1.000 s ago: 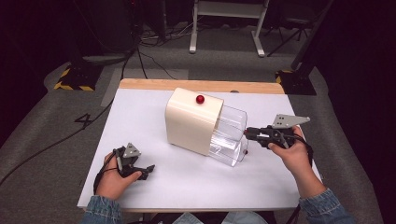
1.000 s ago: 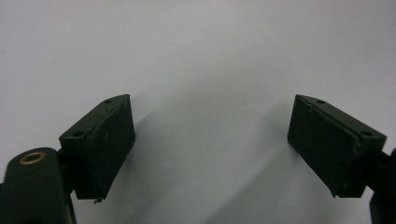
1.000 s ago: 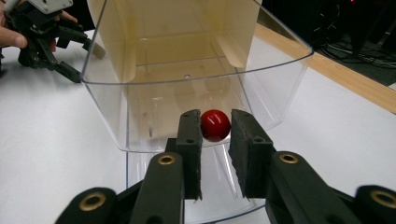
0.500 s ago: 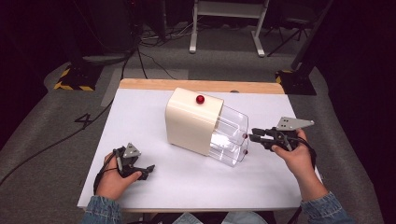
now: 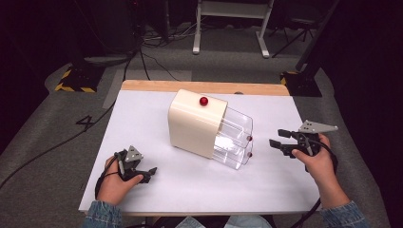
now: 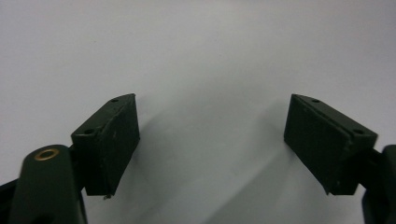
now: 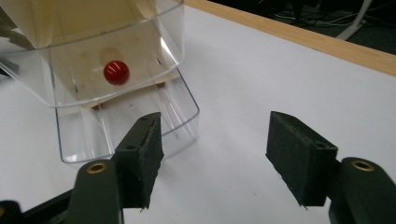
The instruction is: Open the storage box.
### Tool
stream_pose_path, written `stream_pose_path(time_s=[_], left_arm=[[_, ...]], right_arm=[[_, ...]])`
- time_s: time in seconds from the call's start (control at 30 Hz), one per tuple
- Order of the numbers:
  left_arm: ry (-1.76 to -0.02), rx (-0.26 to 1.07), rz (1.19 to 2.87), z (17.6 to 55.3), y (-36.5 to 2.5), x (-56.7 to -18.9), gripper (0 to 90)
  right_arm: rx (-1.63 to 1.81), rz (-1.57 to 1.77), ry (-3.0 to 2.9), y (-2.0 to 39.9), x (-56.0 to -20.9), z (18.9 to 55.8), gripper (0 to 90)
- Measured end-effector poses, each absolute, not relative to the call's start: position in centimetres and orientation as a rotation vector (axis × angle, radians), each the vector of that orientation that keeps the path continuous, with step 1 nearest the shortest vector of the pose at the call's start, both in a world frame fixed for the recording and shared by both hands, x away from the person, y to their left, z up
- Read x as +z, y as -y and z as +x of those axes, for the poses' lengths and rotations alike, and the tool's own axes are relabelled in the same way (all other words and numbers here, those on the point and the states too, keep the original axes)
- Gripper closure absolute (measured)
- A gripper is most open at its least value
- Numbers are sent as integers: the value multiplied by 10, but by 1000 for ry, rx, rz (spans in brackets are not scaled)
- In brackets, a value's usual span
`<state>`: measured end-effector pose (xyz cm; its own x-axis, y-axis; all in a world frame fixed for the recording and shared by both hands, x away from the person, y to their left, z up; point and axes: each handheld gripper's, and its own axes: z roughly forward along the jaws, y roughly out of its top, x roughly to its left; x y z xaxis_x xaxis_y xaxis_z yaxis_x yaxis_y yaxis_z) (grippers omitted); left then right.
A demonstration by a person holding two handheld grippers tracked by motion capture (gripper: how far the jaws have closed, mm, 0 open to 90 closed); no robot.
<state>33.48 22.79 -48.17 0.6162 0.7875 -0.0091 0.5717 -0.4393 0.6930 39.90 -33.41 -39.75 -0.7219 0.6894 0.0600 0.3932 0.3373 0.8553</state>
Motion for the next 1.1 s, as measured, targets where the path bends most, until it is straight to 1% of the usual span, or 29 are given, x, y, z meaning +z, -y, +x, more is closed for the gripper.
stream_pose_path(time_s=[0.03,0.2,0.6,0.7,0.87,1.1], left_arm=[[-1063,427,2171,334,-229,-481,221],[-1104,376,2144,329,-236,-481,225],[-1086,368,2154,327,-244,-481,234],[-1092,352,2139,327,-246,-481,234],[-1093,340,2124,328,-249,-481,233],[-1082,355,2144,327,-246,-482,210]], right_arm=[[1328,979,-2292,337,-399,398,360],[1257,1004,-2312,354,-407,392,320],[1116,1114,-2333,382,-434,380,259],[1090,1127,-2338,385,-438,379,247],[986,1114,-2358,391,-455,377,196],[944,1139,-2362,396,-471,372,175]])
